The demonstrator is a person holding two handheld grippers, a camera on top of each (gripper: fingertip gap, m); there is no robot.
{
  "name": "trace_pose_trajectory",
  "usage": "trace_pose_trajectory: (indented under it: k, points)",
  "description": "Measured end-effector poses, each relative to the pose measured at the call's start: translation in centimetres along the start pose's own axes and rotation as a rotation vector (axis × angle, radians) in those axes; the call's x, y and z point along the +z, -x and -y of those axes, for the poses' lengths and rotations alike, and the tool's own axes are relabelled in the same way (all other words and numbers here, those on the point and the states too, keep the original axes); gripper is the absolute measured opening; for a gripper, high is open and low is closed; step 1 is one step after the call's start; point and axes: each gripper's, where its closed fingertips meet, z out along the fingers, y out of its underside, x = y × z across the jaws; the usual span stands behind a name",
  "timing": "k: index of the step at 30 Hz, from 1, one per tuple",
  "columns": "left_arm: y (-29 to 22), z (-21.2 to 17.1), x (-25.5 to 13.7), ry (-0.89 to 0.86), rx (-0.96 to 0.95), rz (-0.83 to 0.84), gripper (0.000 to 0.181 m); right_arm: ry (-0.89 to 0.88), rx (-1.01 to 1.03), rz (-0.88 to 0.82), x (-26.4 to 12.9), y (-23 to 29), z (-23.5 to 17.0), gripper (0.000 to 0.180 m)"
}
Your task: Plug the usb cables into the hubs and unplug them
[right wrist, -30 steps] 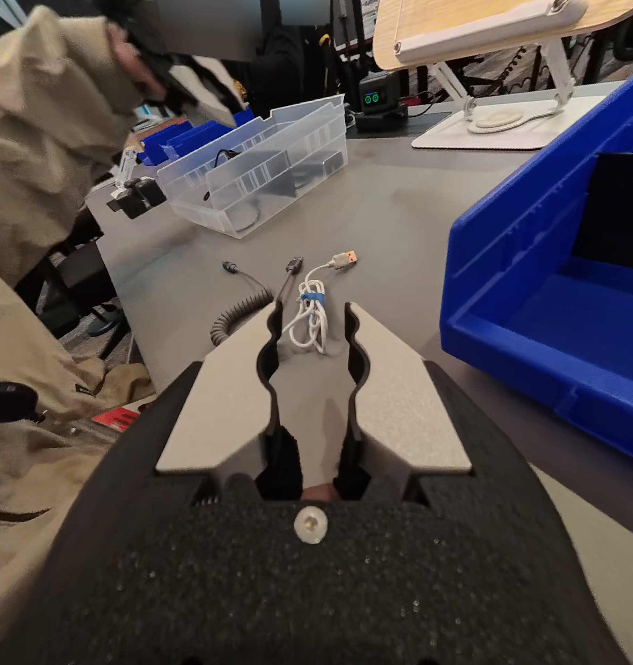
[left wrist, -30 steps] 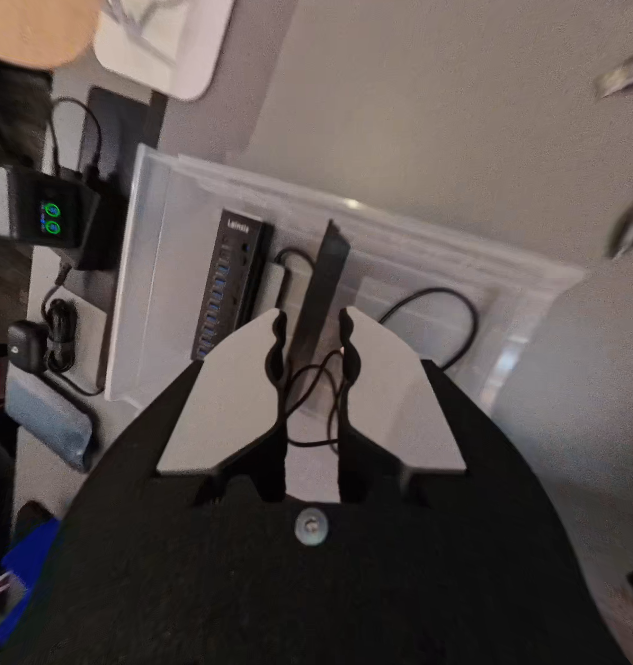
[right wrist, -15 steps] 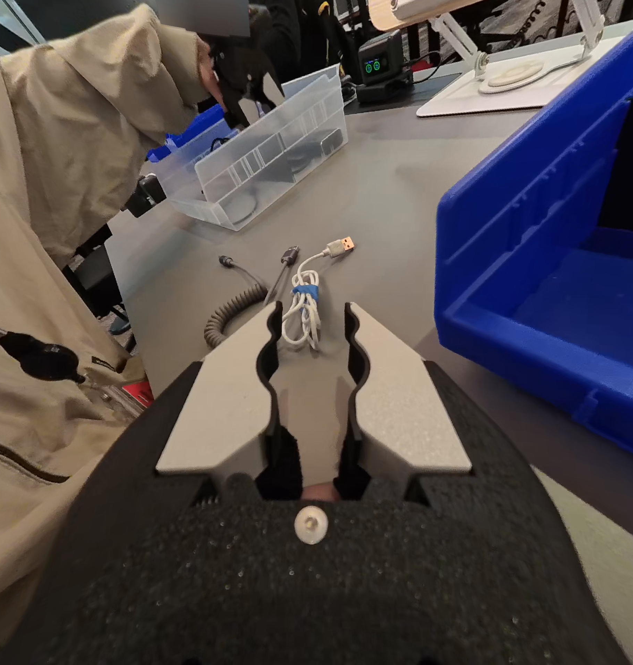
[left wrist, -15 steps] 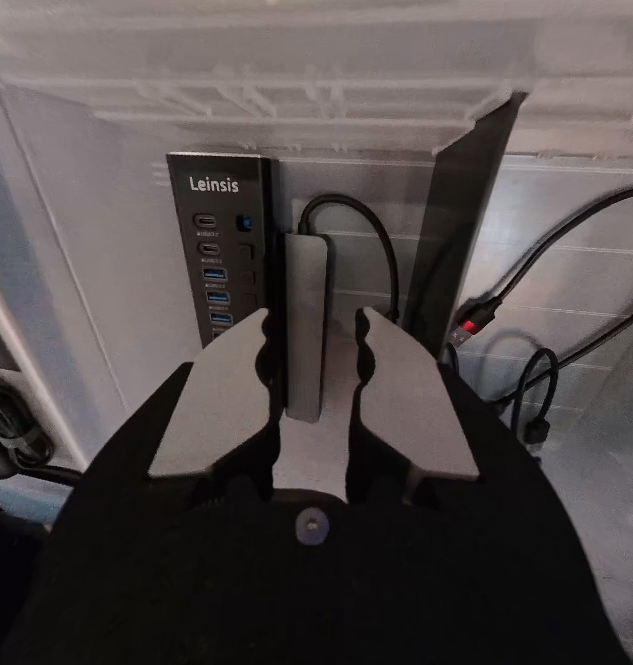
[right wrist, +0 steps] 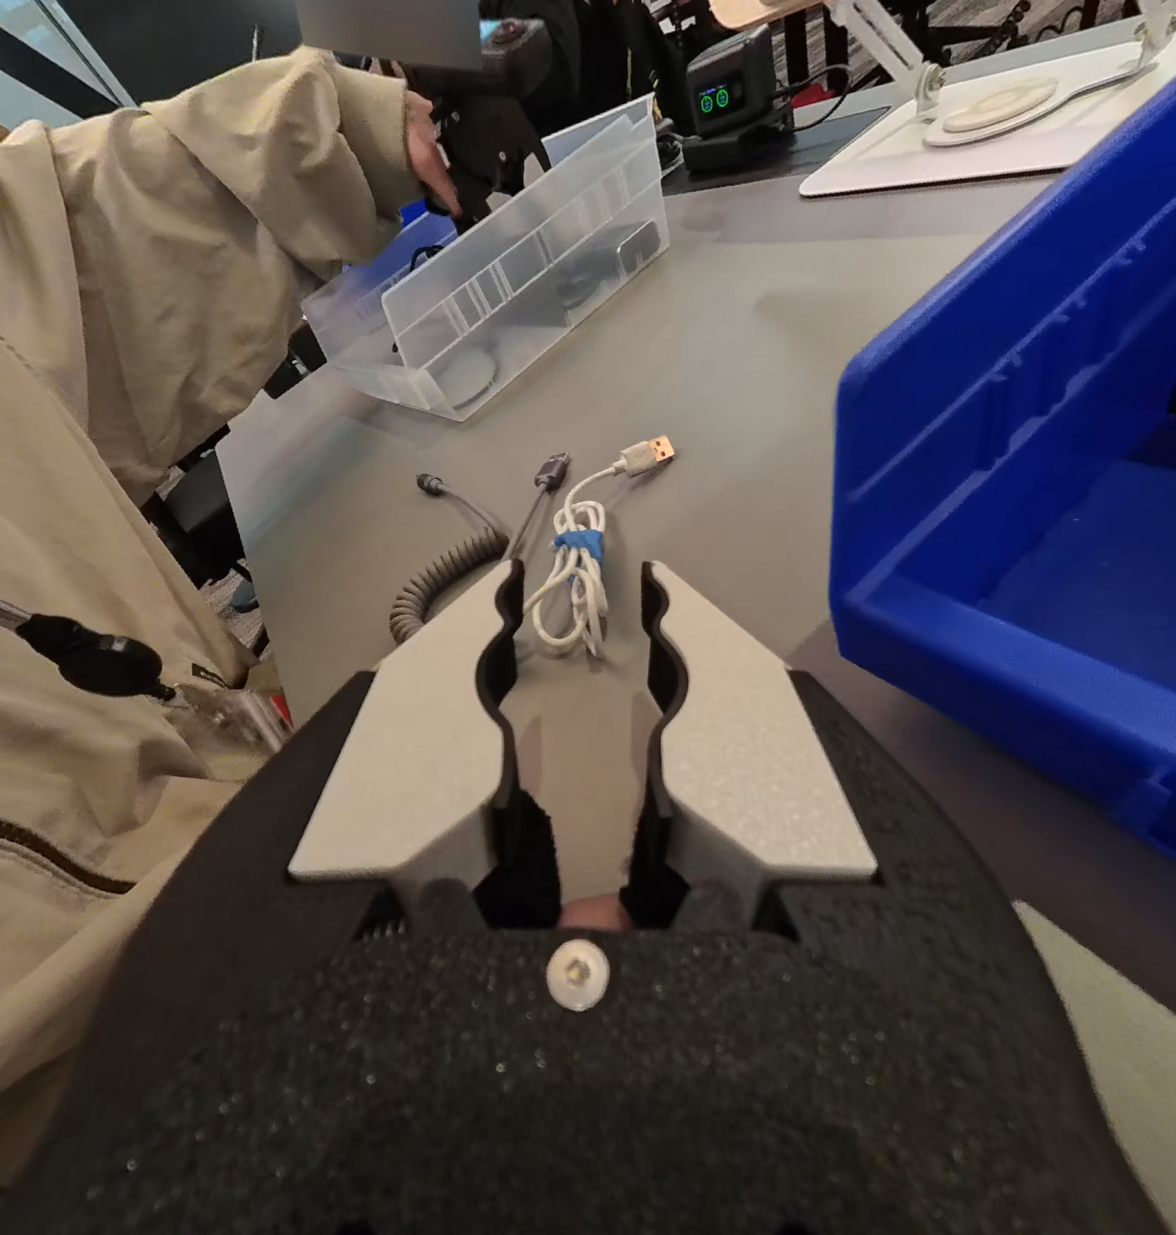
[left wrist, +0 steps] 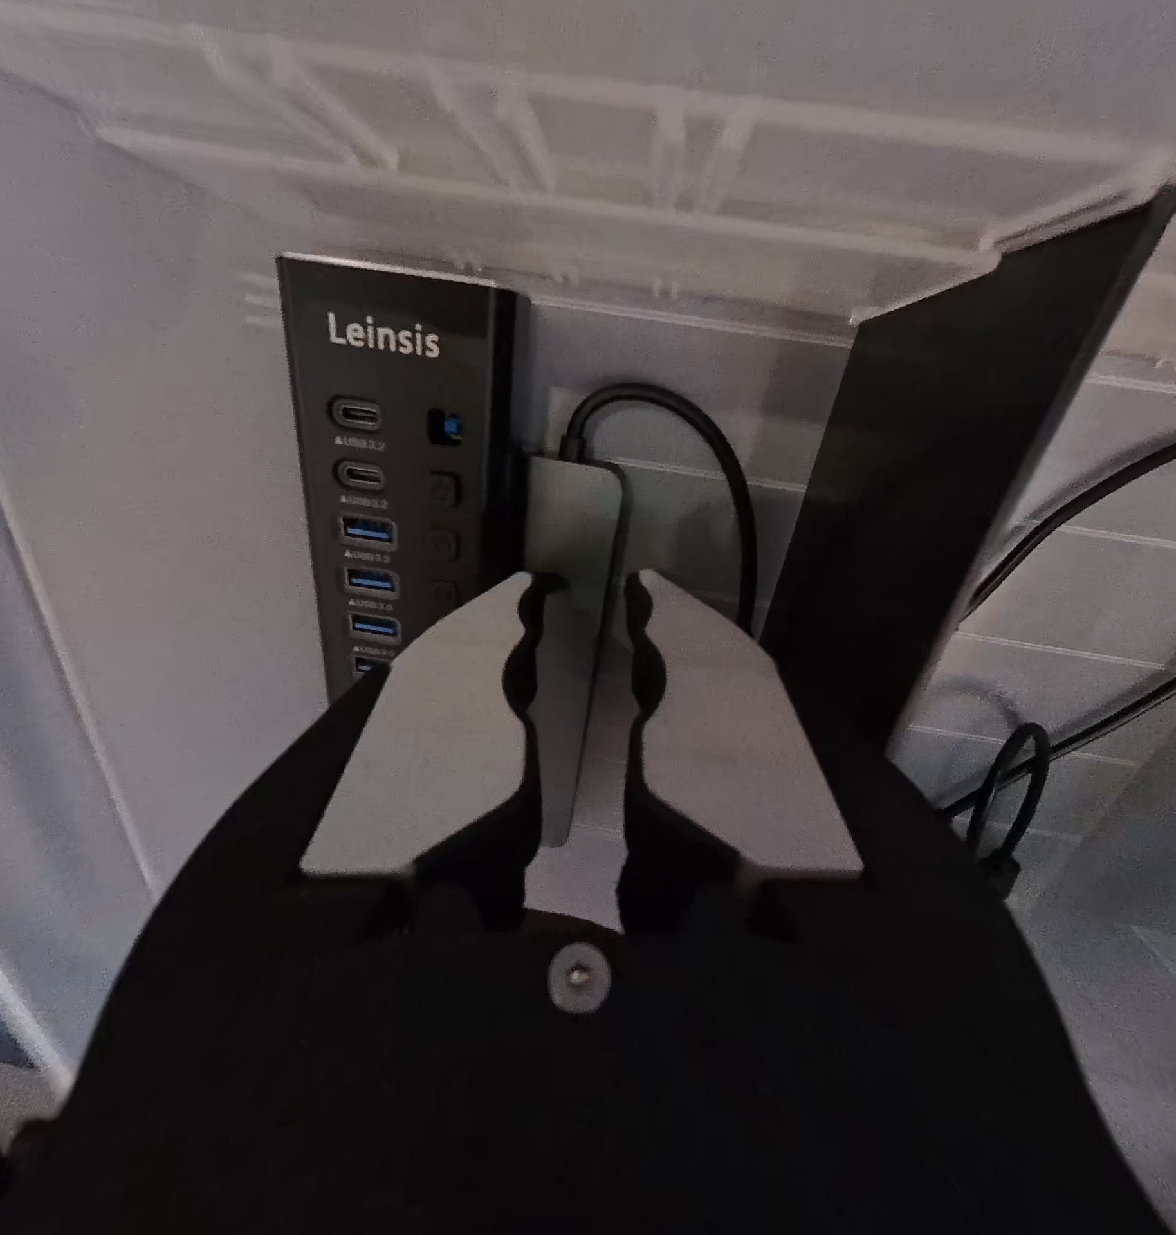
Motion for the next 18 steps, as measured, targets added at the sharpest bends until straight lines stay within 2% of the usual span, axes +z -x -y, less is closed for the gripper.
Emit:
trace_pose_trajectory:
  k: [3, 4, 5, 8, 9, 13, 18]
  points:
    - [-0.6, 0.0, -0.1, 0.004, 0.031, -0.037, 0.016, 0.008, -0.01, 0.0, 0.1, 0.1, -0.1, 0.035]
    - [-1.7, 0.2, -0.2, 0.005, 0.036, -0.12, 0.001, 0.008, -0.01, 0.004, 0.0, 0.2, -0.1, 0.035]
    - [-2.6, 0.4, -0.1, 0.0, 0.019, -0.185, 0.0, 0.007, -0.01, 0.008, 0.0, 0.3, -0.1, 0.035]
    - [-0.9, 0.6, -0.4, -0.003, 0.029, -0.094, 0.0, 0.005, -0.008, 0.013, -0.1, 0.4, 0.0, 0.034]
    - [0.0, 1.1, -0.8, -0.039, 0.017, -0.045, 0.022, 0.006, -0.006, 0.014, -0.1, 0.4, -0.1, 0.035]
    - [-0.4, 1.4, -1.1, -0.071, 0.101, -0.049, 0.009, 0.017, -0.002, 0.023, -0.1, 0.6, -0.3, 0.035]
    - [-0.5, 3.6, -0.5, -0.08, 0.29, 0.031, 0.027, 0.027, 0.01, 0.041, 0.1, 0.7, -0.5, 0.035]
